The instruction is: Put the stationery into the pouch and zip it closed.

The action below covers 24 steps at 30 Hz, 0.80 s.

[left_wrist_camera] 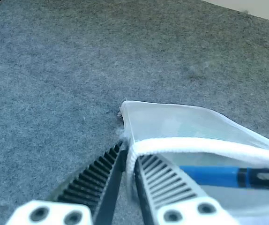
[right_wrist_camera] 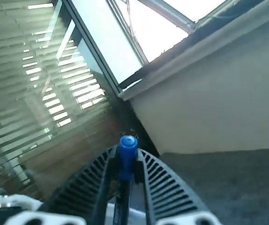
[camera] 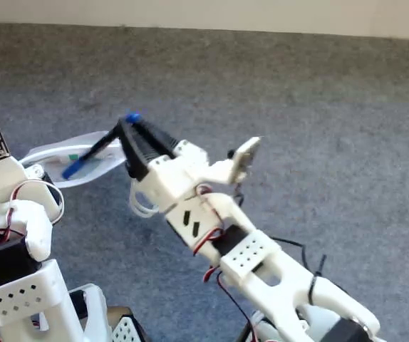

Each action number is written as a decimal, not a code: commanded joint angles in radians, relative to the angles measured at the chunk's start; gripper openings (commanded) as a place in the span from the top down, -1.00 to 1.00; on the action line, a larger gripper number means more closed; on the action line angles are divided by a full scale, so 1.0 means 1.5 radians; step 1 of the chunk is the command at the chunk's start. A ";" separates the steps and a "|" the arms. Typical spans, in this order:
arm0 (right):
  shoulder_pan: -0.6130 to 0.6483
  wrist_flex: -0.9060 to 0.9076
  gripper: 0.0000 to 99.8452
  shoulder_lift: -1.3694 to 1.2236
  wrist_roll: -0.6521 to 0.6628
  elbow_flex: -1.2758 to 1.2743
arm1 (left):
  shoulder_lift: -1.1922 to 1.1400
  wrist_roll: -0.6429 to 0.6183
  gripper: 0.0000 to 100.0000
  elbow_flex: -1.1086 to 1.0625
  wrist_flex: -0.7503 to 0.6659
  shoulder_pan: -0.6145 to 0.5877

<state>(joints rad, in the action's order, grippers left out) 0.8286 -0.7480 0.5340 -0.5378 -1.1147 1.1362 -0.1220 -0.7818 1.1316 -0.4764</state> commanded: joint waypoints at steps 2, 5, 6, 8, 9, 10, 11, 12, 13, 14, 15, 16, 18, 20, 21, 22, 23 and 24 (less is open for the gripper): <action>0.051 -0.010 0.94 -0.031 0.029 0.029 | -0.005 -0.004 0.98 0.004 -0.014 0.008; 0.078 -0.010 0.75 -0.047 0.073 0.028 | -0.005 -0.004 0.98 0.004 -0.016 0.008; 0.086 -0.009 0.69 -0.048 0.074 0.028 | -0.005 -0.004 0.98 0.004 -0.016 0.008; 0.106 -0.009 0.62 -0.046 0.076 0.028 | -0.005 -0.004 0.98 0.004 -0.016 0.008; 0.115 -0.009 0.62 -0.046 0.076 0.028 | -0.005 -0.004 0.98 0.004 -0.016 0.008; 0.122 -0.009 0.62 -0.042 0.076 0.027 | -0.005 -0.004 0.98 0.004 -0.016 0.008; 0.127 -0.009 0.62 -0.039 0.076 0.026 | -0.005 -0.004 0.98 0.004 -0.016 0.008; 0.129 -0.009 0.62 -0.035 0.076 0.025 | -0.005 -0.004 0.98 0.004 -0.016 0.008; 0.129 -0.009 0.62 -0.030 0.076 0.021 | -0.005 -0.004 0.98 0.004 -0.016 0.008; 0.127 -0.009 0.62 -0.022 0.076 0.015 | -0.005 -0.004 0.98 0.004 -0.016 0.008; 0.126 -0.009 0.62 -0.011 0.076 0.008 | -0.005 -0.004 0.98 0.004 -0.016 0.008; 0.126 -0.009 0.62 0.003 0.076 0.001 | -0.005 -0.004 0.98 0.004 -0.016 0.008; 0.126 -0.009 0.62 0.033 0.076 -0.020 | -0.005 -0.004 0.98 0.004 -0.016 0.008; 0.125 -0.009 0.62 0.066 0.076 -0.036 | -0.005 -0.004 0.98 0.004 -0.017 0.008; 0.125 -0.009 0.62 0.081 0.076 -0.041 | -0.005 -0.004 0.98 0.004 -0.017 0.008; 0.124 -0.008 0.62 0.096 0.076 -0.047 | -0.005 -0.004 0.98 0.004 -0.017 0.008; 0.124 -0.003 0.62 0.109 0.076 -0.052 | -0.005 -0.004 0.98 0.004 -0.017 0.008; 0.123 0.018 0.62 0.121 0.076 -0.053 | -0.005 -0.004 0.98 0.004 -0.017 0.008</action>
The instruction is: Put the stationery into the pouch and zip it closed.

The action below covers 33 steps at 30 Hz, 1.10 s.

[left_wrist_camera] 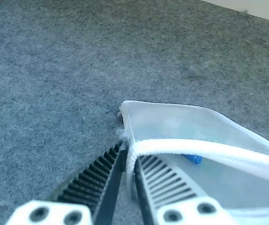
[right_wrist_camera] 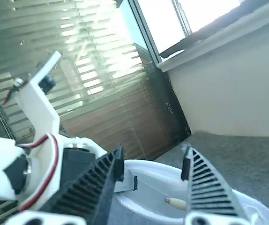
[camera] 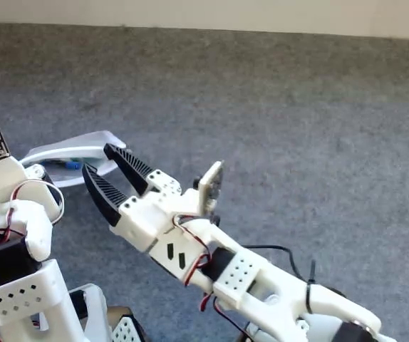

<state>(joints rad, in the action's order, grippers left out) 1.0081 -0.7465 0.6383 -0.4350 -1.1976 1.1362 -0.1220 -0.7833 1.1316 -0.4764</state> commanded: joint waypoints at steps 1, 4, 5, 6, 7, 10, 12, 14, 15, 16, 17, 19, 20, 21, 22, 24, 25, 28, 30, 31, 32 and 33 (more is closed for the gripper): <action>0.003 0.049 0.62 0.062 0.007 0.003 | -0.005 -0.004 0.98 0.005 -0.017 0.008; 0.003 0.171 0.62 0.092 0.004 0.007 | -0.005 -0.004 0.98 0.005 -0.017 0.008; 0.003 0.209 0.62 0.103 0.004 0.009 | -0.005 -0.004 0.98 0.005 -0.017 0.008; 0.003 0.238 0.62 0.118 0.006 0.010 | -0.005 -0.004 0.98 0.005 -0.017 0.008; 0.003 0.262 0.62 0.135 0.006 0.016 | -0.005 -0.004 0.98 0.005 -0.017 0.008; 0.003 0.333 0.62 0.189 0.006 0.028 | -0.005 -0.004 0.98 0.005 -0.017 0.009; 0.003 0.386 0.62 0.220 0.007 0.032 | -0.005 -0.004 0.98 0.005 -0.016 0.009; 0.003 0.440 0.62 0.245 0.007 0.042 | -0.005 -0.003 0.98 0.005 -0.016 0.009; 0.003 0.470 0.62 0.258 0.007 0.046 | -0.005 0.002 0.98 0.005 -0.016 0.009; 0.002 0.499 0.62 0.271 0.008 0.044 | -0.005 0.011 0.98 0.005 -0.016 0.009; -0.001 0.526 0.62 0.283 0.008 0.044 | -0.005 0.016 0.98 0.005 -0.016 0.009; -0.024 0.570 0.62 0.309 0.007 0.044 | -0.005 0.017 0.98 0.005 -0.016 0.009; -0.035 0.588 0.62 0.323 0.003 0.044 | -0.005 0.017 0.98 0.005 -0.016 0.009; -0.046 0.601 0.62 0.337 0.003 0.042 | -0.005 0.017 0.98 0.005 -0.016 0.009; -0.054 0.613 0.62 0.349 0.003 0.040 | -0.005 0.017 0.98 0.005 -0.016 0.009; -0.070 0.617 0.62 0.374 0.002 0.038 | -0.005 0.017 0.98 0.005 -0.016 0.009; -0.075 0.622 0.62 0.382 0.002 0.031 | -0.005 0.017 0.98 0.005 -0.016 0.009; -0.082 0.633 0.62 0.416 0.005 -0.019 | -0.005 0.018 0.98 0.005 -0.015 0.011; -0.084 0.633 0.62 0.437 0.007 -0.056 | -0.005 0.018 0.98 0.005 -0.016 0.011; -0.091 0.633 0.62 0.446 0.009 -0.074 | -0.005 0.018 0.98 0.005 -0.016 0.011; -0.098 0.633 0.62 0.453 0.026 -0.090 | -0.005 0.018 0.98 0.005 -0.016 0.011; -0.103 0.633 0.62 0.459 0.060 -0.101 | -0.004 0.018 0.98 0.005 -0.017 0.011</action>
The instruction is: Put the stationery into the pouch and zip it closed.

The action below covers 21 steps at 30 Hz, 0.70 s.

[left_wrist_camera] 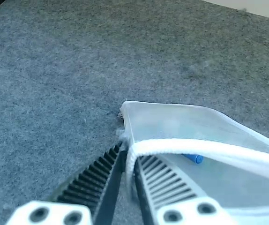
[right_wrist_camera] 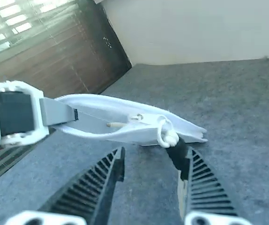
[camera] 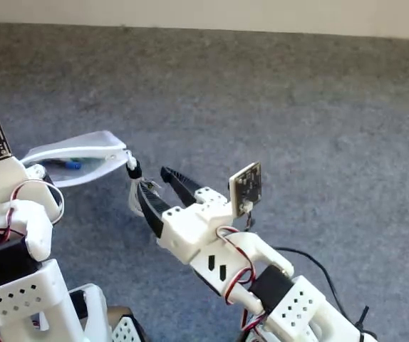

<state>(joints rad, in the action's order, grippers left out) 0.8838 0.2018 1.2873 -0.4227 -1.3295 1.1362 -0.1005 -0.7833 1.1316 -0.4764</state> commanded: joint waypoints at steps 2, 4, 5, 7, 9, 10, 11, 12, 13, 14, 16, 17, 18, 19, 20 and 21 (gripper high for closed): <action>-0.028 -0.001 0.62 0.036 0.129 -0.029 | -0.002 0.004 0.98 0.005 -0.017 0.011; -0.027 -0.003 0.62 0.036 0.163 -0.038 | -0.002 0.004 0.98 0.005 -0.016 0.010; -0.026 -0.003 0.62 0.034 0.166 -0.040 | -0.002 0.004 0.98 0.005 -0.016 0.010; -0.025 -0.003 0.62 0.021 0.168 -0.039 | -0.005 0.004 0.98 0.005 -0.016 0.010; -0.027 -0.003 0.62 -0.002 0.168 -0.036 | -0.005 0.004 0.98 0.005 -0.017 0.011; -0.027 -0.003 0.62 -0.016 0.169 -0.036 | -0.005 0.004 0.98 0.005 -0.017 0.011; -0.027 -0.003 0.62 -0.034 0.169 -0.036 | -0.005 0.004 0.98 0.005 -0.017 0.011; -0.027 -0.003 0.62 -0.057 0.169 -0.035 | -0.005 0.004 0.98 0.005 -0.017 0.011; -0.026 -0.003 0.62 -0.081 0.169 -0.035 | -0.005 0.004 0.98 0.005 -0.017 0.011; -0.026 -0.005 0.62 -0.108 0.170 -0.033 | -0.005 0.004 0.98 0.005 -0.017 0.011; -0.025 -0.040 0.62 -0.163 0.170 -0.016 | -0.005 0.004 0.98 0.005 -0.017 0.011; -0.025 -0.066 0.62 -0.190 0.170 -0.010 | -0.005 0.004 0.98 0.005 -0.017 0.011; -0.026 -0.086 0.62 -0.217 0.170 -0.002 | -0.005 0.004 0.98 0.005 -0.017 0.011; -0.027 -0.104 0.62 -0.243 0.170 0.007 | -0.005 0.004 0.98 0.005 -0.017 0.011; -0.028 -0.118 0.62 -0.269 0.170 0.012 | -0.005 0.004 0.98 0.005 -0.017 0.011; -0.027 -0.129 0.62 -0.291 0.170 0.018 | -0.005 0.004 0.98 0.005 -0.017 0.012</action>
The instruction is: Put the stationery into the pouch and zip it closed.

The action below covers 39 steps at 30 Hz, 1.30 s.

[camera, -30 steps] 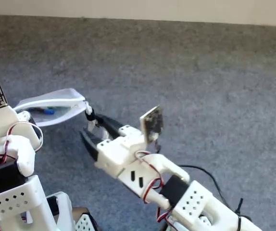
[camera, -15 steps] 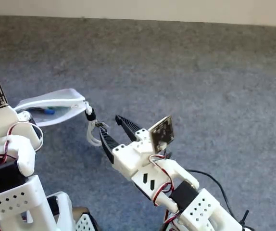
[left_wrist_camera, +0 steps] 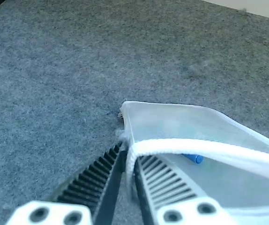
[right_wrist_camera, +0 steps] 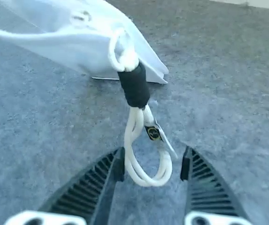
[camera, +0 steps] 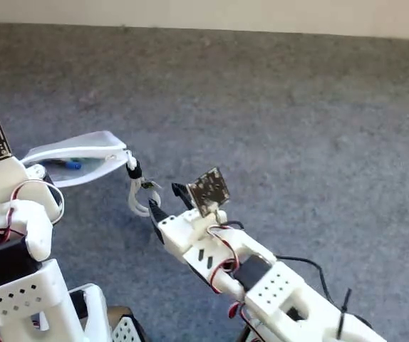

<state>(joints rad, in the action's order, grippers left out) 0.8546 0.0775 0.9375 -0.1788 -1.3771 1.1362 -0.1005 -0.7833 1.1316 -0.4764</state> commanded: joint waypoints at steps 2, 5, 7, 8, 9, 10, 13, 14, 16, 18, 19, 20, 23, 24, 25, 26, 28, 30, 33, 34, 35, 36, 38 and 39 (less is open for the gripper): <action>-0.006 -0.068 0.62 -0.102 0.007 0.068 | -0.005 0.004 0.98 0.005 -0.017 0.012; -0.006 -0.088 0.62 -0.156 0.008 0.100 | -0.005 0.004 0.98 0.005 -0.017 0.012; -0.006 -0.091 0.62 -0.183 0.021 0.121 | -0.005 0.004 0.98 0.004 -0.017 0.012; -0.005 -0.091 0.62 -0.193 0.041 0.129 | -0.005 0.004 0.98 0.004 -0.017 0.012; -0.001 -0.091 0.62 -0.203 0.062 0.137 | -0.005 0.004 0.98 0.004 -0.017 0.012; 0.005 -0.091 0.62 -0.211 0.079 0.142 | -0.005 0.004 0.98 0.004 -0.017 0.012; 0.019 -0.092 0.62 -0.221 0.106 0.147 | -0.005 0.004 0.98 0.004 -0.017 0.012; 0.023 -0.092 0.62 -0.221 0.110 0.147 | -0.005 0.004 0.98 0.004 -0.017 0.012; 0.024 -0.116 0.62 -0.221 0.110 0.147 | -0.005 0.004 0.98 0.004 -0.016 0.012; 0.023 -0.160 0.62 -0.221 0.124 0.144 | -0.005 0.004 0.98 0.004 -0.016 0.012; 0.023 -0.183 0.62 -0.221 0.138 0.142 | -0.005 0.004 0.98 0.004 -0.015 0.012; 0.024 -0.201 0.62 -0.224 0.154 0.142 | -0.005 0.004 0.98 0.004 -0.015 0.012; 0.024 -0.234 0.62 -0.229 0.175 0.145 | -0.005 0.004 0.98 0.004 -0.014 0.012; 0.022 -0.237 0.62 -0.230 0.175 0.145 | -0.005 0.004 0.98 0.004 -0.014 0.012; 0.021 -0.237 0.62 -0.230 0.175 0.146 | -0.005 0.004 0.98 0.004 -0.013 0.012; 0.020 -0.238 0.62 -0.230 0.175 0.146 | -0.005 0.004 0.98 0.004 -0.013 0.012; 0.021 -0.240 0.62 -0.230 0.175 0.147 | -0.005 0.004 0.98 0.004 -0.013 0.012; 0.023 -0.240 0.62 -0.231 0.175 0.147 | -0.005 0.004 0.98 0.004 -0.013 0.012; 0.022 -0.241 0.62 -0.231 0.175 0.147 | -0.005 0.004 0.98 0.004 -0.013 0.012; 0.022 -0.241 0.62 -0.231 0.175 0.147 | -0.005 0.004 0.98 0.004 -0.013 0.012; 0.023 -0.241 0.62 -0.231 0.175 0.148 | -0.005 0.004 0.98 0.004 -0.013 0.012; 0.024 -0.241 0.62 -0.231 0.175 0.156 | -0.005 0.004 0.98 0.004 -0.013 0.012; 0.024 -0.241 0.62 -0.235 0.175 0.174 | -0.005 0.004 0.98 0.004 -0.013 0.012; 0.023 -0.241 0.62 -0.244 0.175 0.183 | -0.005 0.004 0.98 0.004 -0.013 0.012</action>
<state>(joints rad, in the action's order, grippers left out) 0.8807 -0.2616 0.5831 0.0729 -1.1838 1.1362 -0.1005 -0.7833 1.1316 -0.4764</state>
